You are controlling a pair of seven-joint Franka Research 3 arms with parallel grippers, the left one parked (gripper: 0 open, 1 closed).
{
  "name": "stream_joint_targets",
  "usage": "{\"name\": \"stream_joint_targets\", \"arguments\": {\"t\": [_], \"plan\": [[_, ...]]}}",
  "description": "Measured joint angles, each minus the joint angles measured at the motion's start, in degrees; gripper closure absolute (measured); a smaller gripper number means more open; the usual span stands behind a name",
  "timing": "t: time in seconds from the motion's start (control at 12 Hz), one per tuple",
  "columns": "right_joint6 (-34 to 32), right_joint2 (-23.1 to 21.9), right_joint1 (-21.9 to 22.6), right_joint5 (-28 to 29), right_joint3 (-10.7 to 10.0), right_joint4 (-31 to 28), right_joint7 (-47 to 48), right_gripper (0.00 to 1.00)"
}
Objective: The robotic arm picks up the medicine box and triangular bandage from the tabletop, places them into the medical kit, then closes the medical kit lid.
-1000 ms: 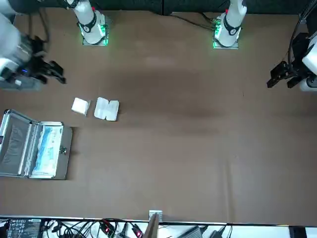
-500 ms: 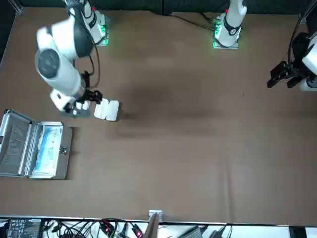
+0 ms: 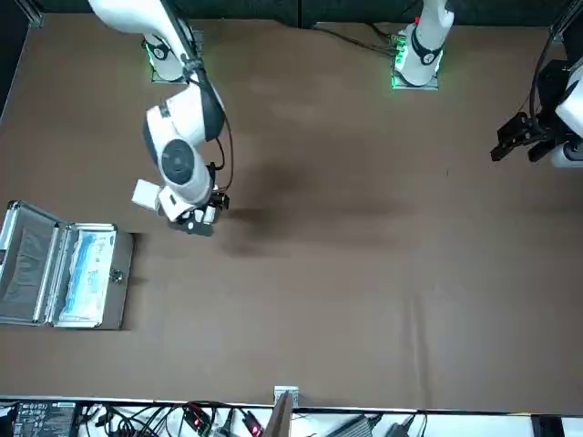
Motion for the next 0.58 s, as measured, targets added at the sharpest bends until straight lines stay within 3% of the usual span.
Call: {"name": "stream_joint_targets", "arguments": {"t": [0.33, 0.42, 0.58], "plan": [[1.1, 3.6, 1.5, -2.5, 0.0, -0.4, 4.3, 0.04], [2.4, 5.1, 1.6, -2.6, -0.1, -0.7, 5.8, 0.15], [3.3, 6.1, 1.6, -2.6, -0.2, -1.3, 6.1, 0.20]]}}
